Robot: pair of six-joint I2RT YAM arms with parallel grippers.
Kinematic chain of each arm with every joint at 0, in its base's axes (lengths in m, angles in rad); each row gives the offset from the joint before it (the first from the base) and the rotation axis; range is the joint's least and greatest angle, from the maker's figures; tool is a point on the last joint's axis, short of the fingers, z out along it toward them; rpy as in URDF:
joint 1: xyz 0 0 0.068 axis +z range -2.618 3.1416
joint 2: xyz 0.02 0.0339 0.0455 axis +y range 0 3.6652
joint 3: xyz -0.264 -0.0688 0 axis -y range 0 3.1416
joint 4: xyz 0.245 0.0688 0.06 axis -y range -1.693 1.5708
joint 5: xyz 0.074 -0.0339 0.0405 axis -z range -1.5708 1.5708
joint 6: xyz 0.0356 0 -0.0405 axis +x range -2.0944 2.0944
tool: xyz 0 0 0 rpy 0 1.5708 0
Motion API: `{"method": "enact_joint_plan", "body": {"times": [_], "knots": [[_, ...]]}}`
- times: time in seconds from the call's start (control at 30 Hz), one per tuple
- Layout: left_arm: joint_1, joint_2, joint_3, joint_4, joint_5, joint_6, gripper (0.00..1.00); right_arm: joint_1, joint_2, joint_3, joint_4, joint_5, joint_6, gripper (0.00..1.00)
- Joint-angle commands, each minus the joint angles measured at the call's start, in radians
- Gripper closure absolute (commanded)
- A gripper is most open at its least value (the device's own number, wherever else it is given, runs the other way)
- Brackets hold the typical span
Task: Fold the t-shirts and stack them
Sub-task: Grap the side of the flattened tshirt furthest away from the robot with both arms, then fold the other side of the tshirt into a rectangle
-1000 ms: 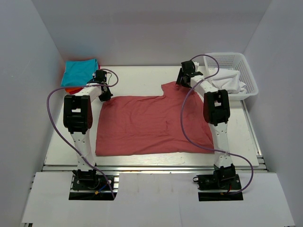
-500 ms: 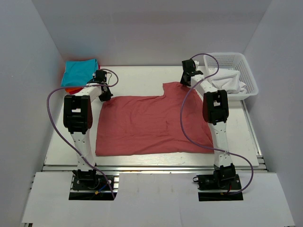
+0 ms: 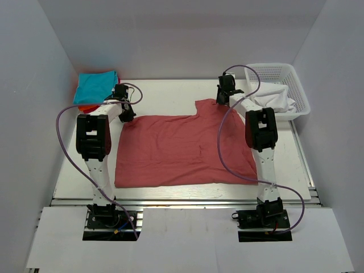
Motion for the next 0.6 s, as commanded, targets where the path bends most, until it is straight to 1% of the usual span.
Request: {"method": "enact_joint_plan", "body": {"times": [0.0, 0.03, 0.07, 0.1, 0.13, 0.17, 0.2, 0.23, 0.27, 0.3, 0.37, 0.43, 0.47, 0.5, 0.57], "knots": [[-0.001, -0.106, -0.017, 0.000, 0.023, 0.023, 1.00, 0.010, -0.175, -0.099, 0.175, -0.002, -0.113, 1.00], [-0.001, -0.148, -0.034, 0.031, 0.014, 0.023, 1.00, 0.011, -0.201, -0.179, 0.203, -0.002, -0.116, 1.00], [-0.012, -0.168, -0.069, 0.046, 0.014, 0.023, 1.00, 0.016, -0.261, -0.258, 0.212, -0.011, -0.123, 1.00], [-0.012, -0.186, -0.088, 0.057, 0.014, 0.023, 1.00, 0.011, -0.316, -0.296, 0.291, -0.020, -0.129, 1.00], [-0.012, -0.205, -0.105, 0.079, 0.014, 0.023, 1.00, 0.011, -0.374, -0.374, 0.333, -0.019, -0.126, 1.00], [-0.012, -0.241, -0.140, 0.088, 0.014, 0.023, 1.00, 0.011, -0.399, -0.443, 0.365, -0.023, -0.129, 1.00], [-0.012, -0.258, -0.157, 0.088, 0.014, 0.023, 1.00, 0.011, -0.472, -0.477, 0.378, -0.029, -0.129, 1.00], [-0.012, -0.272, -0.172, 0.100, 0.014, 0.023, 1.00, 0.011, -0.500, -0.535, 0.398, -0.026, -0.126, 1.00], [-0.012, -0.286, -0.201, 0.100, 0.014, 0.023, 1.00, 0.016, -0.519, -0.565, 0.399, -0.029, -0.126, 1.00], [-0.012, -0.316, -0.215, 0.100, 0.014, 0.023, 1.00, 0.016, -0.584, -0.620, 0.402, -0.031, -0.120, 1.00], [-0.012, -0.346, -0.261, 0.100, 0.003, 0.023, 1.00, 0.014, -0.631, -0.709, 0.421, -0.039, -0.115, 1.00], [-0.012, -0.393, -0.307, 0.100, 0.003, 0.034, 1.00, 0.019, -0.724, -0.818, 0.436, -0.040, -0.112, 1.00], [-0.012, -0.409, -0.321, 0.111, 0.003, 0.034, 1.00, 0.020, -0.773, -0.843, 0.436, -0.039, -0.106, 1.00], [-0.021, -0.424, -0.336, 0.122, 0.012, 0.034, 1.00, 0.022, -0.798, -0.917, 0.441, -0.036, -0.103, 1.00], [-0.021, -0.468, -0.379, 0.122, 0.022, 0.034, 1.00, 0.025, -0.896, -0.965, 0.439, -0.028, -0.100, 1.00]]}}
